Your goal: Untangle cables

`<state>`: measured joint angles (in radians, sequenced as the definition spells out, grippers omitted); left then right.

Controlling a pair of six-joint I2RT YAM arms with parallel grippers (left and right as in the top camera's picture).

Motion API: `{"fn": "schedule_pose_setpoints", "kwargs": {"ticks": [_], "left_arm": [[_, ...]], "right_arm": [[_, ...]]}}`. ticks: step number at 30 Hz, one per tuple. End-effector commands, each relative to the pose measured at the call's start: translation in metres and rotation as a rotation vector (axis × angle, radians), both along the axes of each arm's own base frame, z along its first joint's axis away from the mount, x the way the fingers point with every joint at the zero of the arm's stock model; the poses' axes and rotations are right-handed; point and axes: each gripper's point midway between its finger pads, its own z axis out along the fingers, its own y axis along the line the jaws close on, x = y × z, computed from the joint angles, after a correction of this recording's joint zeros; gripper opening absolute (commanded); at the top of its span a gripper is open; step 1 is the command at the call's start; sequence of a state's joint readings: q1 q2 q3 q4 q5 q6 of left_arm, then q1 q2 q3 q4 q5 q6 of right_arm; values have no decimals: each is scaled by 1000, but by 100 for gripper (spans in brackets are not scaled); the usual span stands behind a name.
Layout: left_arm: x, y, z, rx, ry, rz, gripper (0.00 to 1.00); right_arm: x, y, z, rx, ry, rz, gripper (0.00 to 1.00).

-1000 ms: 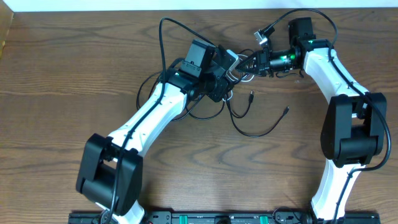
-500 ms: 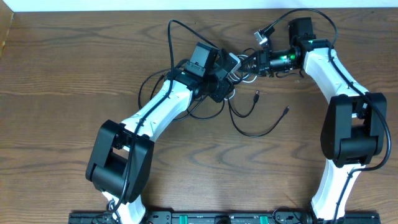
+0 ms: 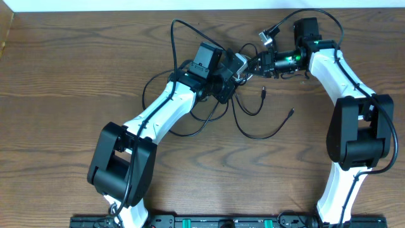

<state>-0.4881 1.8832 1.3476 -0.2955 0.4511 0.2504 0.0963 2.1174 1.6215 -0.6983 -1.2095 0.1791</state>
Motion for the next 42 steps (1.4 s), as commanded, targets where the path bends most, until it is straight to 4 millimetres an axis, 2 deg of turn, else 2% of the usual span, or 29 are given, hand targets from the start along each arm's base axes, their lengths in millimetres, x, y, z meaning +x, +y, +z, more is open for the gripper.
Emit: {"fn": "schedule_pose_setpoints", "kwargs": {"ticks": [1,10,19,28,30,37,42], "left_arm": [[-4,5,28,-55,14,52,7],[-25,48,86,-56,-2,119,7],[-40,83,128,-78,-42,186,7],[-40,123,164,-149,-68,339,7],[-42,139,182,-185,-91,402,7],[-49,176,216,-255,-152,535,7],[-54,208,237,-296,-195,647,7]], "right_arm": [[4,-3,17,-16,-49,-15,1],[20,-29,2,-114,-56,-99,1],[33,-51,-25,-307,-66,-186,1],[40,-93,-63,-617,-38,-298,1],[42,-107,-71,-709,-37,-330,1],[43,-126,-79,-822,-35,-368,1],[41,-149,-87,-957,-25,-407,1]]}}
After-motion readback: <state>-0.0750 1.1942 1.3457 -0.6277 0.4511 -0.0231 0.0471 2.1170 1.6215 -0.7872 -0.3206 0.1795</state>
